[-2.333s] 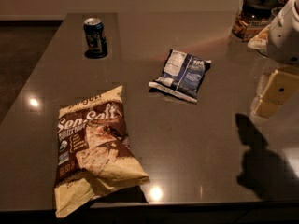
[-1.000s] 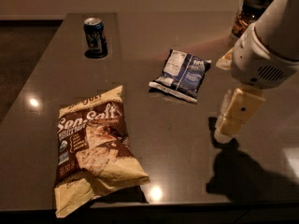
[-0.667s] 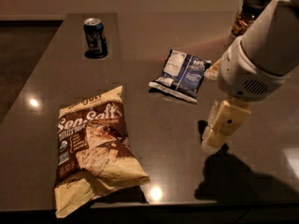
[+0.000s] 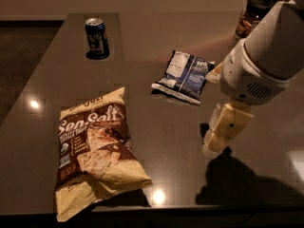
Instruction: Move brown chip bag near blue chip bag
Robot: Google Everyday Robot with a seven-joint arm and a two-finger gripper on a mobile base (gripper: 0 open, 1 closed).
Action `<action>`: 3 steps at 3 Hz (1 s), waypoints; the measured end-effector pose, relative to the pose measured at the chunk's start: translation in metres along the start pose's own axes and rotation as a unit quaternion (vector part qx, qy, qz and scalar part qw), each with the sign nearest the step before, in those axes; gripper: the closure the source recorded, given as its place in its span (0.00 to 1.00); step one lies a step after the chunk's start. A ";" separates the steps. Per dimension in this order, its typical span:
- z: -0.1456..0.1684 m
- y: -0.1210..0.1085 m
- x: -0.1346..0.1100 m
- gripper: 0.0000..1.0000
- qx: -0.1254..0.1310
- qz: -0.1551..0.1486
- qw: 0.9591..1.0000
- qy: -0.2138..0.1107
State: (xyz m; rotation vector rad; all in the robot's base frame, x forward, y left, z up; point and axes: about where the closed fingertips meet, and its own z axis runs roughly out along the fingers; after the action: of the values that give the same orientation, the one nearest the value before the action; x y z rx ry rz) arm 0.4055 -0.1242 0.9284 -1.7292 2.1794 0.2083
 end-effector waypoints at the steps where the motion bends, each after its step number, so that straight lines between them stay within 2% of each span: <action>1: 0.004 0.017 -0.018 0.00 -0.001 0.012 0.999 -0.036; 2: 0.014 0.032 -0.047 0.00 -0.004 0.015 0.998 -0.067; 3: 0.038 0.040 -0.077 0.00 -0.018 0.025 0.995 -0.092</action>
Offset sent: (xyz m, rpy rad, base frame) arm -0.0266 0.0981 -0.0026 0.2175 -0.0192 -0.0109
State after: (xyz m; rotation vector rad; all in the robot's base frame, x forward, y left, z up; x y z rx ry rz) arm 0.3887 -0.0316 0.9165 -1.6064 2.0967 0.4054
